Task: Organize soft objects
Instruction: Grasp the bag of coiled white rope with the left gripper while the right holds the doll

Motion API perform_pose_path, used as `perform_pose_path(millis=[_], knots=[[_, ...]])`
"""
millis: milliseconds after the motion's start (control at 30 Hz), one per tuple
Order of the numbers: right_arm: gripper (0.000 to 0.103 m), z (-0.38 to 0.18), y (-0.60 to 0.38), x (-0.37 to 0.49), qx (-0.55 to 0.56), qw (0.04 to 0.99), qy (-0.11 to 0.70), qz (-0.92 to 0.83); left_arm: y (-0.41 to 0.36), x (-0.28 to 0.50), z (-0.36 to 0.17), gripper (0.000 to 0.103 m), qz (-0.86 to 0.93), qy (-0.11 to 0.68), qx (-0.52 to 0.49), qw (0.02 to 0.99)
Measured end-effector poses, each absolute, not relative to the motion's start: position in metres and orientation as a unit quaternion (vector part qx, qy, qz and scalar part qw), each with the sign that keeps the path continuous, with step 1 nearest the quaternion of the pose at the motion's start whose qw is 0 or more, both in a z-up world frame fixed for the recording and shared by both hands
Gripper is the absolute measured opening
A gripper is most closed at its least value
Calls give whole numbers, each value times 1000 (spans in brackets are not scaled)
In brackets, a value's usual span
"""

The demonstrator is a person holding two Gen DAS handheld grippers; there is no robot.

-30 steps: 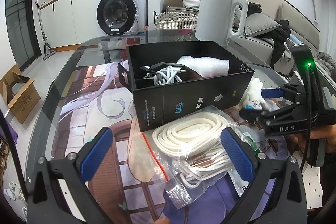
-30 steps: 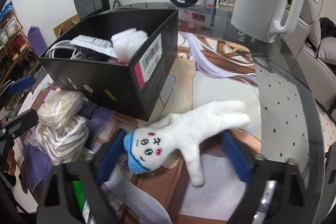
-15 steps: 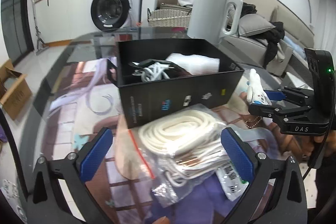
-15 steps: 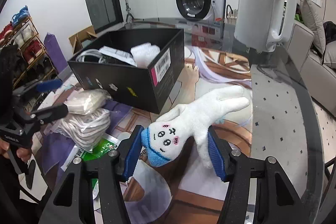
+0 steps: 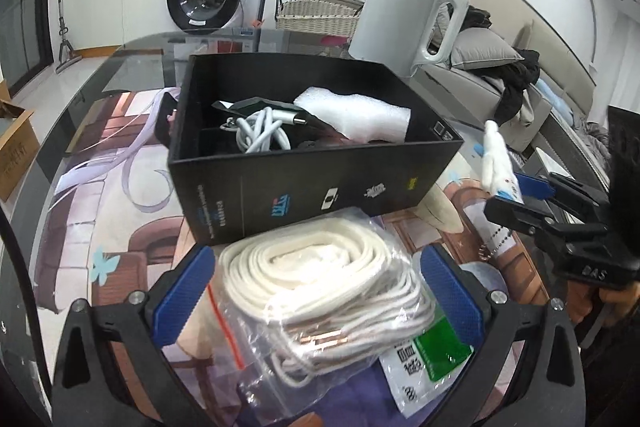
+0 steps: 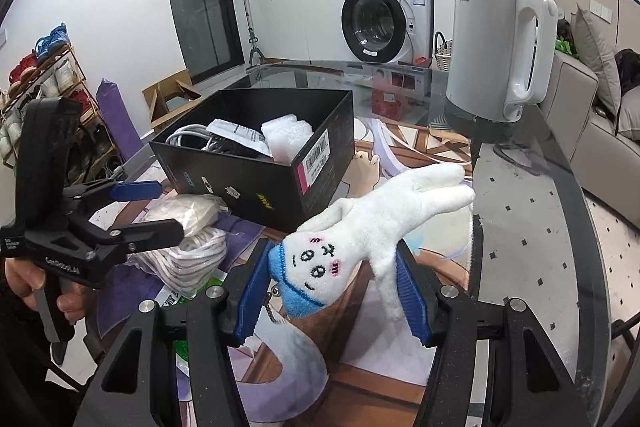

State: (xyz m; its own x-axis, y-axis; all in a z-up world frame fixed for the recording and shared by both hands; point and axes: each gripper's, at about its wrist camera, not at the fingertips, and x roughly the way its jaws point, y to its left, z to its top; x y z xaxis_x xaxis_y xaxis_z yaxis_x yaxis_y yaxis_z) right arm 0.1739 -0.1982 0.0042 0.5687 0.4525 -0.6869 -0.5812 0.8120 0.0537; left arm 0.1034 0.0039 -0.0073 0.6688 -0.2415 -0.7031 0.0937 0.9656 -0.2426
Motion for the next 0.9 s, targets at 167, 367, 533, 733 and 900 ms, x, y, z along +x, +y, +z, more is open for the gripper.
perform_pose_path(millis=[167, 367, 533, 733, 900], knots=[[59, 3, -200, 174, -88, 880, 363, 293, 0, 115, -12, 103, -72, 416, -98, 901], [59, 2, -201, 175, -87, 879, 364, 294, 1, 121, -18, 103, -58, 435, -112, 891], [59, 2, -199, 176, -88, 878, 364, 297, 1, 119, -17, 93, -58, 435, -113, 891], [59, 3, -196, 173, -91, 879, 360, 300, 4, 108, -9, 62, -83, 413, -102, 901], [59, 3, -193, 172, -93, 878, 357, 305, 3, 98, -5, 52, -91, 401, -91, 907]])
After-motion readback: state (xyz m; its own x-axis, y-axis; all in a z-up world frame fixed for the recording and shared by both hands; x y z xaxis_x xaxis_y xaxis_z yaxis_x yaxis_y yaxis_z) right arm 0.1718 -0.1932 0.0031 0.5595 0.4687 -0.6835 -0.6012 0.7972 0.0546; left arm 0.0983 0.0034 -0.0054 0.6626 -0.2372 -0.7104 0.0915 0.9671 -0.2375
